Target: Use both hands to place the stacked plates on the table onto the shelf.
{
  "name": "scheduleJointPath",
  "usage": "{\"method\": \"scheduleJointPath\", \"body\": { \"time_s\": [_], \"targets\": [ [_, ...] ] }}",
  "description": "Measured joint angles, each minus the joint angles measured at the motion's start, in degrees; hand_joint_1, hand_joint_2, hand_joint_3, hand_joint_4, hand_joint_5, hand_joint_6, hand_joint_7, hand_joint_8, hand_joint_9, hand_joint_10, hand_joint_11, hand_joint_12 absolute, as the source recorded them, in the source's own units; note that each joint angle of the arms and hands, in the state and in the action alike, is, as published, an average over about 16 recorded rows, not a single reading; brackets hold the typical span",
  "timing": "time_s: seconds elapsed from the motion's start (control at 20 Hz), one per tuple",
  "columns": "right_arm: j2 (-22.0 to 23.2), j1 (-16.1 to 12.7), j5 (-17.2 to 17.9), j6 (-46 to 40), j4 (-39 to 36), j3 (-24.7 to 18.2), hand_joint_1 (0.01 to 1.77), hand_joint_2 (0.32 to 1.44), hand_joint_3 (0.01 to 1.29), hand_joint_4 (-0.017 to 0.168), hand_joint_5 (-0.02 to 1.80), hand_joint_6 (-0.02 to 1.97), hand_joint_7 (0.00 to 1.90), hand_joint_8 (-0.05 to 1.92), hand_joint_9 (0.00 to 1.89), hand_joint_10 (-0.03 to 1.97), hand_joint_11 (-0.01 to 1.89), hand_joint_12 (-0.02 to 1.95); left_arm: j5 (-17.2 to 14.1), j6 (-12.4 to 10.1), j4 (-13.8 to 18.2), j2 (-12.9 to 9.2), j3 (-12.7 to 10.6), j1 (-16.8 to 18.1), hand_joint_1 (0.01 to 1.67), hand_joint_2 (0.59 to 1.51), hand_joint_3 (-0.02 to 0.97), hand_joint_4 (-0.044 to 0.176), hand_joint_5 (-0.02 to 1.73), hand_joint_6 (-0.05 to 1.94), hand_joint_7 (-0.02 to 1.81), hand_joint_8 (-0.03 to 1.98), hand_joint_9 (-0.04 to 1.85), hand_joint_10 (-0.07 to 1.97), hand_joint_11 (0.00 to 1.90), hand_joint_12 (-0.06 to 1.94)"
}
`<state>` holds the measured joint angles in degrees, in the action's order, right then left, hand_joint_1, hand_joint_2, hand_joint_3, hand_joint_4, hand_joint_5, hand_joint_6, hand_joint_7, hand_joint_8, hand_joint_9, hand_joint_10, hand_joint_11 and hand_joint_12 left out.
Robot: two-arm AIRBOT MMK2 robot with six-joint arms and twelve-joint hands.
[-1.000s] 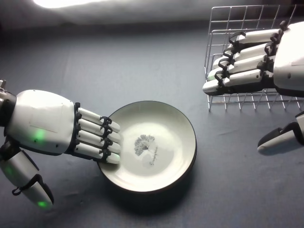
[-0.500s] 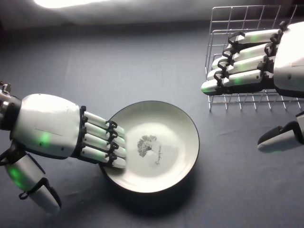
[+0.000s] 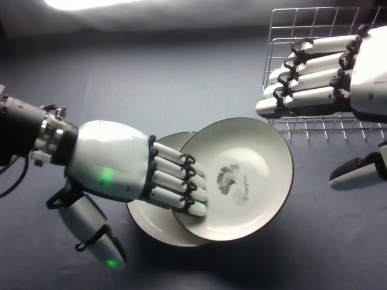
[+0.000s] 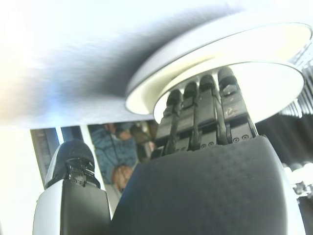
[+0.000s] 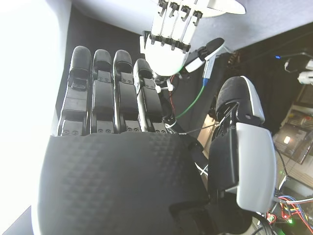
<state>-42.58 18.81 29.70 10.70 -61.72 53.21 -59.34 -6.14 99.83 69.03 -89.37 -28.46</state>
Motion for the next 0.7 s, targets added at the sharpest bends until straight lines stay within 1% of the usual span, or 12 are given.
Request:
{"method": "scheduleJointPath", "body": {
  "time_s": [0.15,0.35,0.6,0.7],
  "targets": [
    [0.03,0.61,1.91,0.04,-0.48,0.43,0.64,1.04,0.01,0.009,0.2,0.02,0.22,0.01,0.22,0.01,0.01,0.68,0.21,0.0,0.03,1.48,-0.47,0.68,0.02,1.095,-0.011,-0.009,0.13,-0.03,0.09,-0.02,0.13,-0.02,0.05,0.13],
    [0.05,1.98,5.54,0.07,-1.99,1.44,0.89,1.01,0.01,0.009,0.19,0.02,0.19,0.01,0.2,0.01,0.01,0.68,0.34,-0.01,0.25,2.82,-1.02,1.45,0.02,1.098,-0.011,-0.008,0.13,-0.03,0.09,-0.02,0.13,-0.01,0.04,0.18],
    [-0.43,4.21,10.3,0.07,-4.39,2.78,1.18,0.96,0.01,0.009,0.18,0.02,0.17,0.01,0.19,0.01,0.01,0.75,0.45,-0.01,0.3,3.69,-1.41,1.9,0.02,1.101,-0.011,-0.008,0.14,-0.03,0.09,-0.02,0.14,-0.02,0.03,0.24],
    [-0.94,5.05,11.71,0.06,-5.2,3.34,1.26,0.95,0.01,0.008,0.19,0.02,0.18,0.01,0.2,0.01,0.01,0.79,0.48,-0.01,0.31,3.85,-1.47,1.97,0.02,1.102,-0.011,-0.008,0.14,-0.03,0.09,-0.02,0.14,-0.02,0.02,0.26]
  ]
}}
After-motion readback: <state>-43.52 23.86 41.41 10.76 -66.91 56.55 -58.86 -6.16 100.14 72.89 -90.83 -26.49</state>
